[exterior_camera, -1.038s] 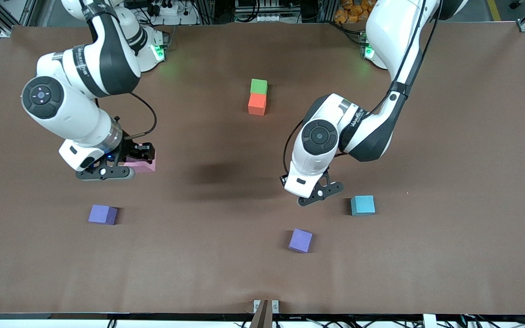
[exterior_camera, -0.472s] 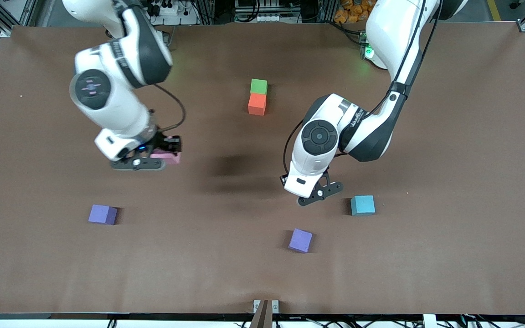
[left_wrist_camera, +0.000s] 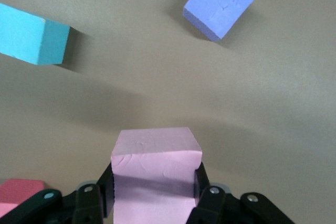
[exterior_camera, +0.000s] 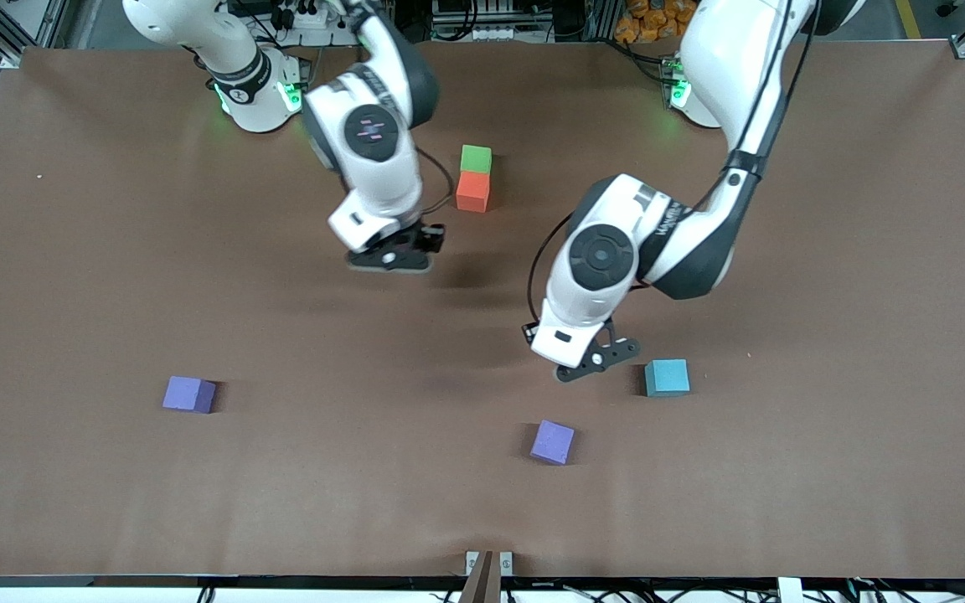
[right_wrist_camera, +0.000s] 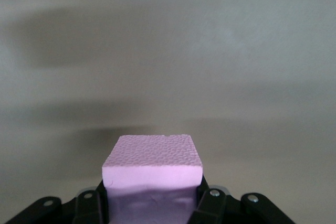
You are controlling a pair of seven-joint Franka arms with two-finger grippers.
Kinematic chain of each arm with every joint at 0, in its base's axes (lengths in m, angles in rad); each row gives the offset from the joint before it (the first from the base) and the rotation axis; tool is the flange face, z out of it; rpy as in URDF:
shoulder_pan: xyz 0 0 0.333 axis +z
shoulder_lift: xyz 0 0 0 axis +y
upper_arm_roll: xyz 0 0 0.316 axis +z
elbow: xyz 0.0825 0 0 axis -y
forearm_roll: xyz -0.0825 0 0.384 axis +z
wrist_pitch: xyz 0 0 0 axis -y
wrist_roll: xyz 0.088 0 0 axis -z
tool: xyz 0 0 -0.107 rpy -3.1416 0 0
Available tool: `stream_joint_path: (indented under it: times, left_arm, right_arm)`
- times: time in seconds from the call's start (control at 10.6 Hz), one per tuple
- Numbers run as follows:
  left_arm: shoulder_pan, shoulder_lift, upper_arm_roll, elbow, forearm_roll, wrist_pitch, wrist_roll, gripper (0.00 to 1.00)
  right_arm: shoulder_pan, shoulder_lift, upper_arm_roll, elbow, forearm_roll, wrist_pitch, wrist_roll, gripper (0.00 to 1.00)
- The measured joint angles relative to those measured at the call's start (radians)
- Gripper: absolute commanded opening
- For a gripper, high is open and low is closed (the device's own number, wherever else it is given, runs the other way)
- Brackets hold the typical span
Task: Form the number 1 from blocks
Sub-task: 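Place the pink cube after the orange with the right gripper while the left waits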
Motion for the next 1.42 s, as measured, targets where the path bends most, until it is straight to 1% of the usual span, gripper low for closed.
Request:
stream_joint_path:
  times: [0.19, 0.28, 0.38, 0.75, 1.13, 1.42]
  left_arm:
    - [0.055, -0.020, 0.000, -0.001, -0.014, -0.032, 0.083, 0.00]
    - [0.063, -0.023, 0.000, -0.003, -0.018, -0.037, 0.095, 0.00]
    - [0.061, -0.022, -0.004, -0.008, -0.019, -0.037, 0.095, 0.00]
    - [0.052, -0.022, -0.006, -0.022, -0.019, -0.037, 0.095, 0.00]
    - [0.053, -0.019, -0.006, -0.041, -0.032, -0.037, 0.095, 0.00]
    - [0.053, -0.019, -0.007, -0.042, -0.035, -0.037, 0.095, 0.00]
  right_arm:
    - [0.066, 0.048, 0.001, -0.004, 0.021, 0.035, 0.080, 0.00]
    - [0.088, 0.074, 0.001, -0.005, 0.051, 0.057, 0.091, 0.00]
    - [0.102, 0.098, 0.001, -0.006, 0.084, 0.079, 0.092, 0.00]
    - [0.144, 0.174, 0.002, -0.006, 0.170, 0.130, 0.093, 0.00]
    - [0.177, 0.199, 0.002, -0.008, 0.193, 0.143, 0.099, 0.00]
    - [0.196, 0.201, 0.002, -0.036, 0.196, 0.174, 0.104, 0.00]
